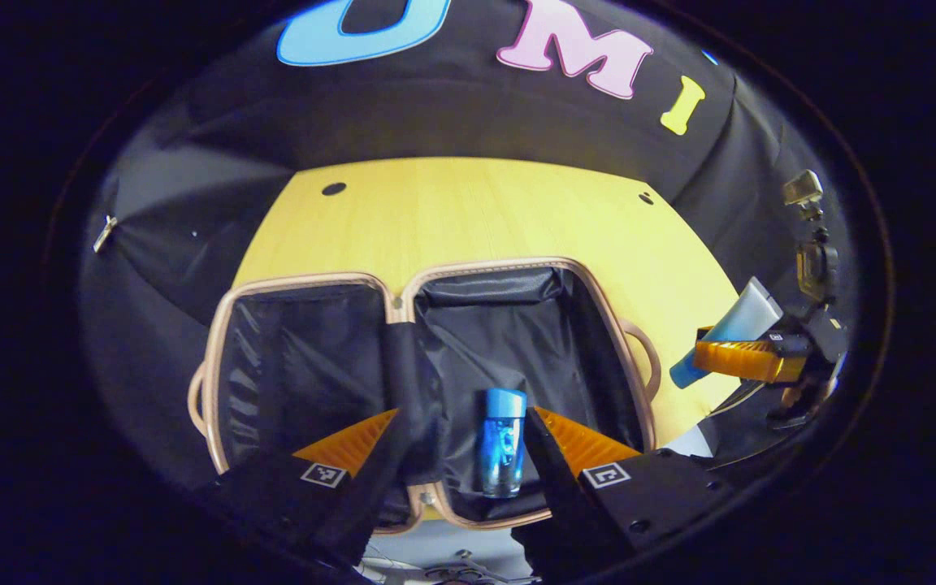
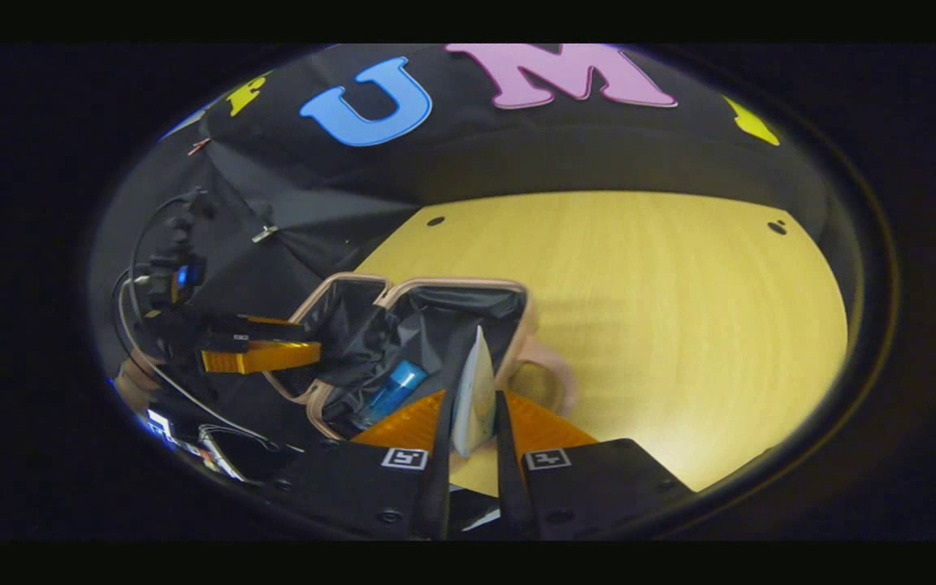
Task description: First open the suitcase, pack the skin care products into it, and then close the suitcase.
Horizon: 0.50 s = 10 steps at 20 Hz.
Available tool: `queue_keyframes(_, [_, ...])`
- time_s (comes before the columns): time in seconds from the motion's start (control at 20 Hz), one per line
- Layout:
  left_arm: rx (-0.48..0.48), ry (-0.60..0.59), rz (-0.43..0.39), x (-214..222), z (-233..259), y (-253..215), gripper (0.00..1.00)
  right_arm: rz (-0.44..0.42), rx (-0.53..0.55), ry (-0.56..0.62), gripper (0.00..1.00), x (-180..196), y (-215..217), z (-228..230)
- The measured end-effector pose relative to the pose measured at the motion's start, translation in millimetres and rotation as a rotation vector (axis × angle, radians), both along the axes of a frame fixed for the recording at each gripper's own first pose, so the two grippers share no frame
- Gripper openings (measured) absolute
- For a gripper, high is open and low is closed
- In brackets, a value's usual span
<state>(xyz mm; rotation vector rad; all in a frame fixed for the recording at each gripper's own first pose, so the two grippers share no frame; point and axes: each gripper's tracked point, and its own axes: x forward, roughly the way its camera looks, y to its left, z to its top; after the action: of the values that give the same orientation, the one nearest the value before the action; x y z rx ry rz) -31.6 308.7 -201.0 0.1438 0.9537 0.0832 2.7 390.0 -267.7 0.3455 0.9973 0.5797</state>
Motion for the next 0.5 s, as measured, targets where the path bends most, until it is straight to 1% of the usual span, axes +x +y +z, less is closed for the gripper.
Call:
queue_keyframes(0.05, [0.042,-0.005,0.044,-15,5,23,0.90,0.024,-0.002,0.028,0.28,-5,16,-5])
queue_keyframes(0.1, [0.052,-0.011,0.113,-39,7,52,0.91,0.063,-0.004,0.077,0.28,-14,32,-12])
queue_keyframes(0.15, [0.025,-0.007,0.180,-58,5,69,0.91,0.085,0.001,0.122,0.29,-24,43,-17])
queue_keyframes(0.2, [-0.018,-0.026,0.295,-87,8,103,0.92,0.109,0.007,0.190,0.29,-38,62,-25])
queue_keyframes(0.25, [-0.029,-0.032,0.349,-104,11,120,0.92,0.123,-0.008,0.242,0.29,-46,71,-37])
queue_keyframes(0.3, [-0.027,-0.049,0.447,-137,13,153,0.92,0.119,-0.064,0.321,0.29,-59,80,-60])
queue_keyframes(0.35, [-0.034,-0.055,0.519,-163,12,173,0.92,0.107,-0.092,0.392,0.31,-66,86,-73])
queue_keyframes(0.4, [-0.046,-0.059,0.565,-175,11,185,0.92,0.090,-0.085,0.448,0.27,-70,94,-78])
queue_keyframes(0.45, [-0.054,-0.064,0.593,-182,10,194,0.92,0.084,-0.098,0.473,0.22,-73,96,-83])
queue_keyframes(0.5, [-0.058,-0.063,0.613,-186,10,200,0.92,0.076,-0.111,0.479,0.30,-72,96,-86])
